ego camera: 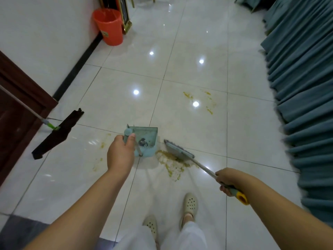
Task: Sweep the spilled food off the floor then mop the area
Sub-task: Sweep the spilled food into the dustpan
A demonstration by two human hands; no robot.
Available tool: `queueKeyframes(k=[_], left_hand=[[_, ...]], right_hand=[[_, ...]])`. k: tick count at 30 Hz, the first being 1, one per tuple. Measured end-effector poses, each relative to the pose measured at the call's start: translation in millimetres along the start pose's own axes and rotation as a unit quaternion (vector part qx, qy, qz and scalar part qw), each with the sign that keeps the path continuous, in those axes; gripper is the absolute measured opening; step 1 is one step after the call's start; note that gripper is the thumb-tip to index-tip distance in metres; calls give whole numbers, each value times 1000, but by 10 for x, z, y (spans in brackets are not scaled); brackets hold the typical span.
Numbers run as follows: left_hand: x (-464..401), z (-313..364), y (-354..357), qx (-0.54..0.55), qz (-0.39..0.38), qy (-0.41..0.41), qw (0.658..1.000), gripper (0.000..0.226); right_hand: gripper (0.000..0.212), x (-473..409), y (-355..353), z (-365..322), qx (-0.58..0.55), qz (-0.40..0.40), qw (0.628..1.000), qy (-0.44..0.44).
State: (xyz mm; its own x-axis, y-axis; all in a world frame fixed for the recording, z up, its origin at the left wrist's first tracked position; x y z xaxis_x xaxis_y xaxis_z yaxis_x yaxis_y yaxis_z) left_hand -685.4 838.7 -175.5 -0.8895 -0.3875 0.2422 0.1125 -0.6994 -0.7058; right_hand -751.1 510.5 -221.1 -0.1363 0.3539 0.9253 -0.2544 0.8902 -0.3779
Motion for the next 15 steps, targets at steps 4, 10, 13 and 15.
queueKeyframes(k=[4, 10, 13, 15], left_hand=[[36, -28, 5, 1, -9, 2, 1000, 37], [84, -214, -9, -21, -8, 13, 1000, 34], [115, -284, -2, -33, -8, 22, 999, 35], [129, -292, 25, -39, -14, 25, 999, 36]], right_hand=[[21, -110, -122, -50, -62, 9, 998, 10], [24, -396, -201, -250, -70, -3, 997, 13], [24, -430, -104, -273, -61, -13, 998, 18], [21, -380, -21, -233, -60, -15, 998, 19]])
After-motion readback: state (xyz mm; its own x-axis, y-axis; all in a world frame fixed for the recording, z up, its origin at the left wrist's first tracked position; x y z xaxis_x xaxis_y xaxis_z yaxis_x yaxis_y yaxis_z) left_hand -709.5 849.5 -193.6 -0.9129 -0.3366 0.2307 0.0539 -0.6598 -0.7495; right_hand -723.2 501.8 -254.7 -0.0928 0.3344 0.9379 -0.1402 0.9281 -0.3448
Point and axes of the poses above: each hand's wrist, its own x-axis away from the middle knuckle, its own y-axis out of the palm, z = x × y, the point moved 2 cm from there along -x, towards the middle knuckle, and after that the axes turned 7 degrees about -x, right-handed, at the moved point
